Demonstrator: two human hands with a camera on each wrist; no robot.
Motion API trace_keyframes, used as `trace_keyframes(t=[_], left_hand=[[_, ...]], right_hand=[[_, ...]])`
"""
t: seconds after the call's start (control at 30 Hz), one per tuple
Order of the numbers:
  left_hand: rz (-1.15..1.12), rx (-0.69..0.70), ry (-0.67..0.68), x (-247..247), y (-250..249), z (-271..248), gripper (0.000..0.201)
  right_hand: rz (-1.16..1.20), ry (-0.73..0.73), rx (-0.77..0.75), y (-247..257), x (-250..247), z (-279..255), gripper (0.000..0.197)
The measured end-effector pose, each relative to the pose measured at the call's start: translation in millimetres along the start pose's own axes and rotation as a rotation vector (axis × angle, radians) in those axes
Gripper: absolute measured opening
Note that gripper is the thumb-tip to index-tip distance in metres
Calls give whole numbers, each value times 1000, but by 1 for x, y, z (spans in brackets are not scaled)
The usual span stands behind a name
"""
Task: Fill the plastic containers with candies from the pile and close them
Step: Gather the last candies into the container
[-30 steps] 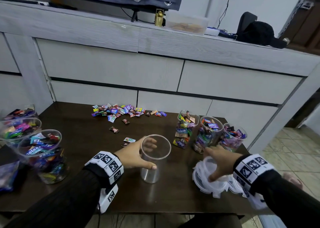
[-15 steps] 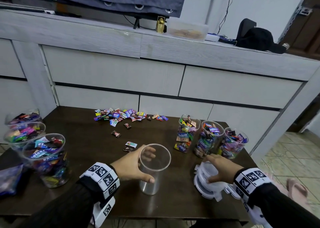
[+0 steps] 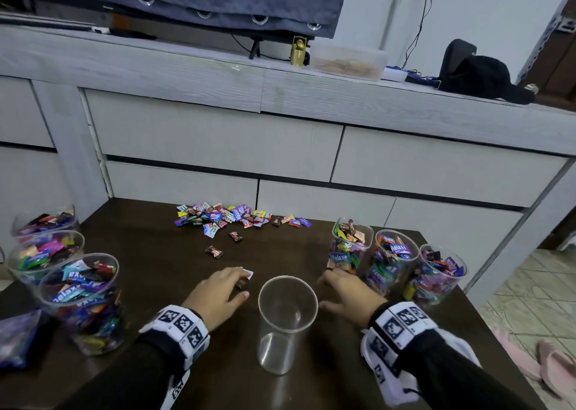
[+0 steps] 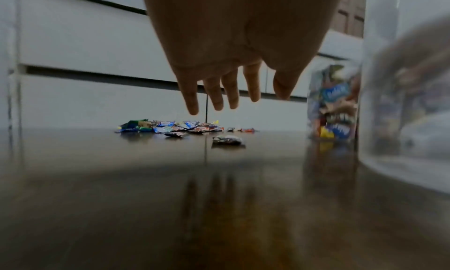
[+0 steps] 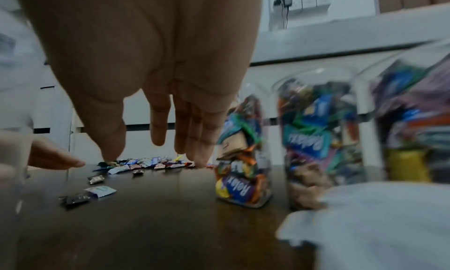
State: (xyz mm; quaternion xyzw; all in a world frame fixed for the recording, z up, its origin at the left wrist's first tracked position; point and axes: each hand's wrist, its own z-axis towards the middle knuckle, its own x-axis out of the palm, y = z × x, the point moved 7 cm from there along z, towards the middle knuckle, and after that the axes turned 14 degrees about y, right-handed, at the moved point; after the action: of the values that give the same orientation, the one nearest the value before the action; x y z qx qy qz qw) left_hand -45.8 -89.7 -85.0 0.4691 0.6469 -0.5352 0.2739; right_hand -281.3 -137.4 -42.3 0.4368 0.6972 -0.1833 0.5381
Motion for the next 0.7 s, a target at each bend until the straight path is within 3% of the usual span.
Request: trace_keyframes(t=[0.1,0.2,0.4,0.7], left_hand=[[185,-107,97,12,5,24,62],[200,-249,129,12,21,48,75],[235,-469,250,3,73,89,128],[196,-604,155,-48,161,144,156]], right_hand=[[138,44,41,9,10,38,60],[223,47,97,8,11,75,72],[293,36,297,-17,8,146,89],[360,-113,568,-54,-15,220,98]])
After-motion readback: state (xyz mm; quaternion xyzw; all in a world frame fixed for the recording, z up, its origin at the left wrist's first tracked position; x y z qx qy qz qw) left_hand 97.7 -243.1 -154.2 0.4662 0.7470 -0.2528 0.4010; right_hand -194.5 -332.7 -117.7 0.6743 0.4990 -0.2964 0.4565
